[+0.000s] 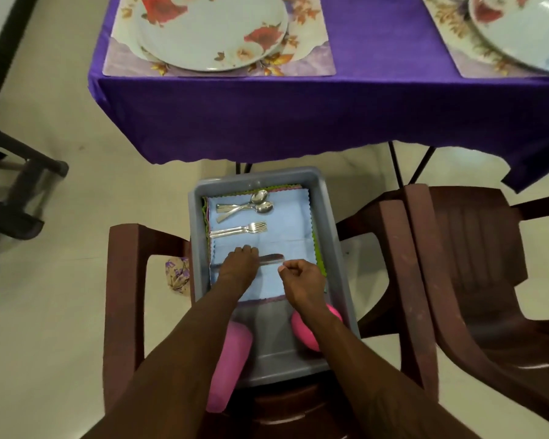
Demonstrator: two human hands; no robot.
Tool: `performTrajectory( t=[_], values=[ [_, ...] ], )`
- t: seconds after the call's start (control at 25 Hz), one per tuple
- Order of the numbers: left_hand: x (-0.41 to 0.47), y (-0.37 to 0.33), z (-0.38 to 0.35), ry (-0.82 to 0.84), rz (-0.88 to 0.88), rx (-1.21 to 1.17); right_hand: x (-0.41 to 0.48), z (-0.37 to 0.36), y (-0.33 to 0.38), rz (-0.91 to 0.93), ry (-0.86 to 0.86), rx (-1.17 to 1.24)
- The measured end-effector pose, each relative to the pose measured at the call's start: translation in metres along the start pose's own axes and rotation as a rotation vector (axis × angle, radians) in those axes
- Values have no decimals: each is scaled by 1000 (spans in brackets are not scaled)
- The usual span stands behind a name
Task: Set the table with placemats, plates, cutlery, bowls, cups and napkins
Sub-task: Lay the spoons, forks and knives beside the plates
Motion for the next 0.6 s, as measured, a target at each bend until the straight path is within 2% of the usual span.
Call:
performTrajectory(
  t=[0.12,0.24,0.32,0.4,0.48,0.6],
  values=[
    [-15,8,-2,113,62,-149,-5,11,11,-2,34,6],
    [-40,6,29,172,149,-413,-13,22,34,-10,37,25],
    [-64,-2,70,168,175,-668,-23,28,60,-1,58,12],
    [-87,-12,107,193,209,-1022,-36,29,92,8,93,35],
    [-112,-13,149,160,223,-1216,-49,34,124,4,99,184],
    [-145,6,197,67,266,-1370,-69,43,170,-22,152,348]
  ],
)
Point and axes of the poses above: each hand's wrist, its own x-axis towards the middle knuckle, its own z-axis out of the back of the hand, y = z × x, the point moved 10 cm from there along x, towards the middle knuckle, and after that the axes turned 8 degrees about z, right-handed, at the moved point
